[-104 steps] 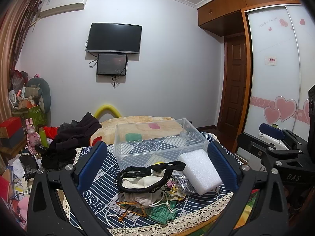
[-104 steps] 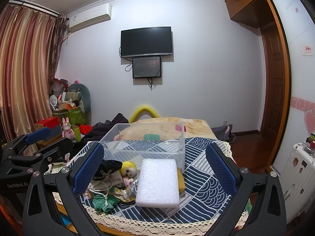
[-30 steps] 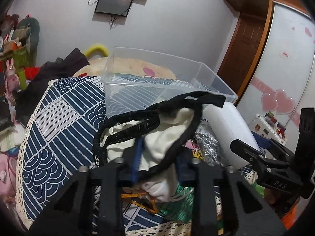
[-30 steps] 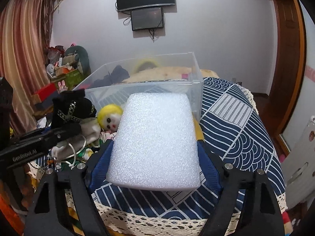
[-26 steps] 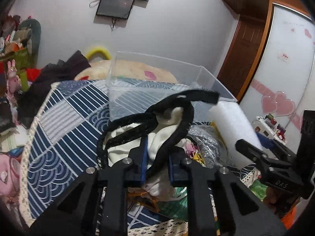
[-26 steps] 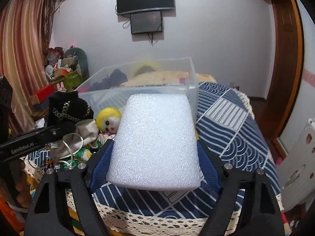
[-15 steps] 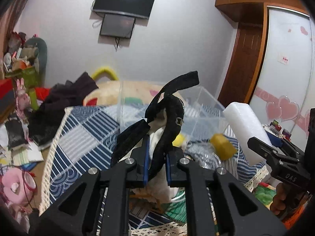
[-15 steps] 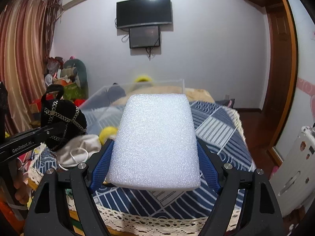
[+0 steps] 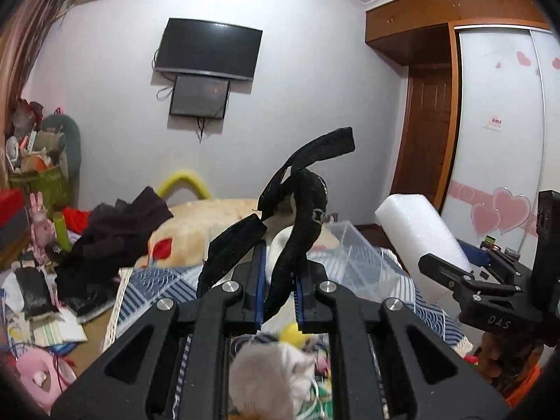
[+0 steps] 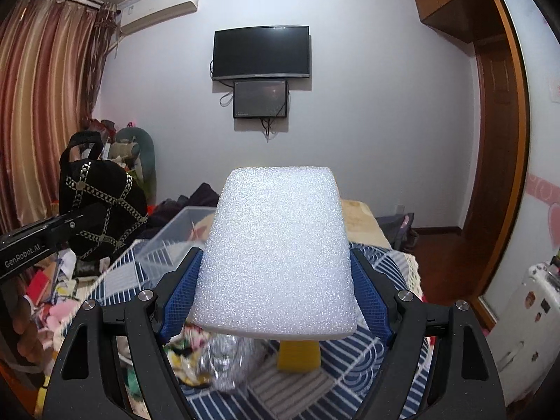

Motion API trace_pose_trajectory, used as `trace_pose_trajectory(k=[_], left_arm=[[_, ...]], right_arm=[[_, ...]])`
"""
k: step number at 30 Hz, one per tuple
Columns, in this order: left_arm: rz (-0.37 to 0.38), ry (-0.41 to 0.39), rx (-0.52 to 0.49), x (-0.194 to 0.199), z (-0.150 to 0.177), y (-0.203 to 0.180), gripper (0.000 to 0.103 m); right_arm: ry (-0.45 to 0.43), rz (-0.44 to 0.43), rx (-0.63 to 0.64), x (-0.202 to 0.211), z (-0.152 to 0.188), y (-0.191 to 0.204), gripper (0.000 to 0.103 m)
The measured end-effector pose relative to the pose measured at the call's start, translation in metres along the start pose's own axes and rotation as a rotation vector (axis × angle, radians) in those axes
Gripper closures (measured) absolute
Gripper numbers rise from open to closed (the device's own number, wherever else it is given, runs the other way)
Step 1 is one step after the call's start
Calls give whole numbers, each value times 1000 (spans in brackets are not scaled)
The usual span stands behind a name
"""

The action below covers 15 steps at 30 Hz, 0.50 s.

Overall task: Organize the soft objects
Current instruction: 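Lower the cream bag into the clear box with the left gripper while the right drops the foam block in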

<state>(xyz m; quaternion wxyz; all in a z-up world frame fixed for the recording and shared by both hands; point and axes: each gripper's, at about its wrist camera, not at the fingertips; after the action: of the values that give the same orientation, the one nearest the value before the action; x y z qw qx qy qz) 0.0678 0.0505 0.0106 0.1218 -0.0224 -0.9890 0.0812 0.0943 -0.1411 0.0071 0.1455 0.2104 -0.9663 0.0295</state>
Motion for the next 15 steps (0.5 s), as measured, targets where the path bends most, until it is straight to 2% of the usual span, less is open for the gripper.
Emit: trace_pose_trajectory(k=[3,6,11,15], left_arm=[[7,6,9,-15,-6,2,91],[-19,16,0,-35,-10,6,91],[-22,106,25,-77,-11,16,91],[-46,165,0,-107,-5,18,91]], right_arm=[[2,-16,-17,-12,-7,-3,24],[17,-20,-31,-27,-11,-3,24],[57,0,-33,-56,-16,-4,24],[95,13,-10,-74,-13,-2,24]])
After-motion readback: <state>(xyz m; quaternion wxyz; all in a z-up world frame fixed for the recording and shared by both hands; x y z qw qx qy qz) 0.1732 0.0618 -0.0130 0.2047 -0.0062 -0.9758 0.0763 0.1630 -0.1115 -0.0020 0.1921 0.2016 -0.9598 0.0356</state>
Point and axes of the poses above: each gripper's, at about its wrist camera, not at the fingertips, and x roughly against the way its jaws point, y to its left, z to its underside, and after that the axes turned 1 degree about -y, right-handed
